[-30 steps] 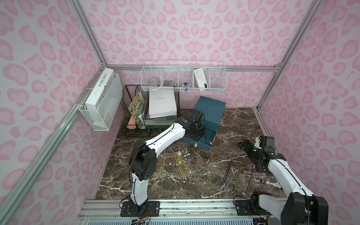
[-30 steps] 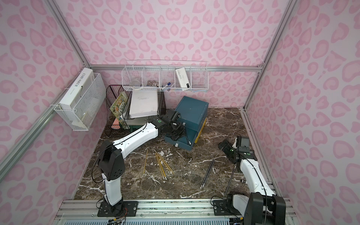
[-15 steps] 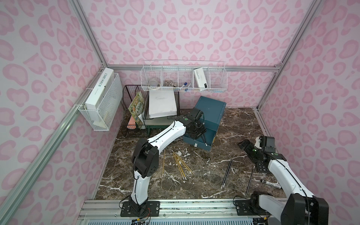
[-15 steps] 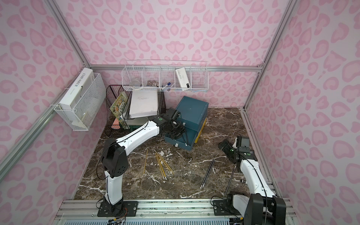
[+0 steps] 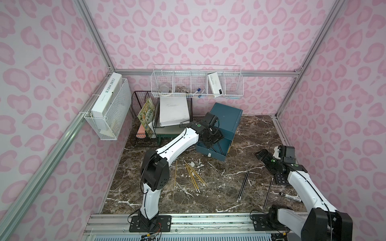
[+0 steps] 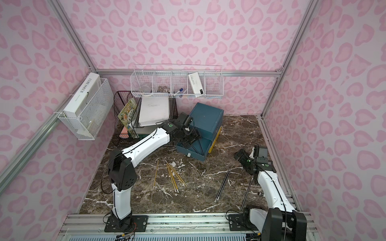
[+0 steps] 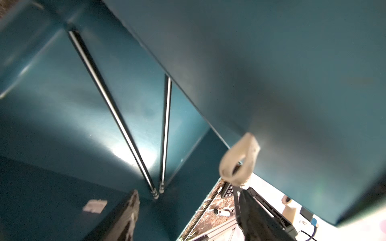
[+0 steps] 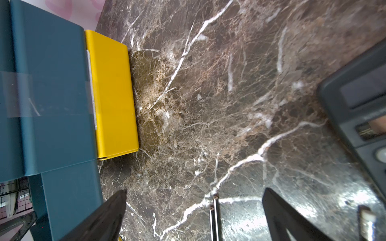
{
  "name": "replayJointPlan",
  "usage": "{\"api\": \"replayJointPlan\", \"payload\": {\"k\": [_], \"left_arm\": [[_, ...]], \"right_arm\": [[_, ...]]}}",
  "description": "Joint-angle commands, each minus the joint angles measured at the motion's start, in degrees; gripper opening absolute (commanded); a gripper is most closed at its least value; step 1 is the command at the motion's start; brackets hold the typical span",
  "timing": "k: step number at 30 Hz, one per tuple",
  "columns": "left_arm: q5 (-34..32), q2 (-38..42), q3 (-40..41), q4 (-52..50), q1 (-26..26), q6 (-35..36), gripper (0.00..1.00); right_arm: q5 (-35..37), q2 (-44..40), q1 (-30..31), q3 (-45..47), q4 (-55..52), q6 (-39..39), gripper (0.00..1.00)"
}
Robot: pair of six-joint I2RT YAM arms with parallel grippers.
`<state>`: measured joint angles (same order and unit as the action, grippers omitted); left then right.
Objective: Please place the pencils in the drawer according to their color
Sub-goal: Place the pencil in the drawer.
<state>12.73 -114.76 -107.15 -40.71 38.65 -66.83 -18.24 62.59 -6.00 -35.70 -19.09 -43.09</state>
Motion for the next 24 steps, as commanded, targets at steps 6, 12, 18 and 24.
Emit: {"api": "replayJointPlan", "payload": {"k": [6, 12, 18, 24], "left_arm": [[-1.8, 4.6, -1.3, 1.0, 3.2, 8.6, 0.76], [-4.5, 11.7, 6.0, 0.5, 9.1, 15.3, 0.76], [-9.6, 15.1, 13.7, -0.9, 17.2, 24.4, 0.76], [-15.0, 11.4, 15.6, -2.6, 25.9, 31.4, 0.76]], "right_arm": [[0.2, 0.2, 0.0, -0.5, -0.3, 0.7, 1.00], [0.2, -0.3, -0.1, 0.7, -0.3, 1.3, 1.00], [0.3, -0.9, -0.1, 1.8, -0.4, 1.9, 1.00], [0.7, -2.5, -0.2, 3.4, -1.3, 2.2, 1.00]]}}
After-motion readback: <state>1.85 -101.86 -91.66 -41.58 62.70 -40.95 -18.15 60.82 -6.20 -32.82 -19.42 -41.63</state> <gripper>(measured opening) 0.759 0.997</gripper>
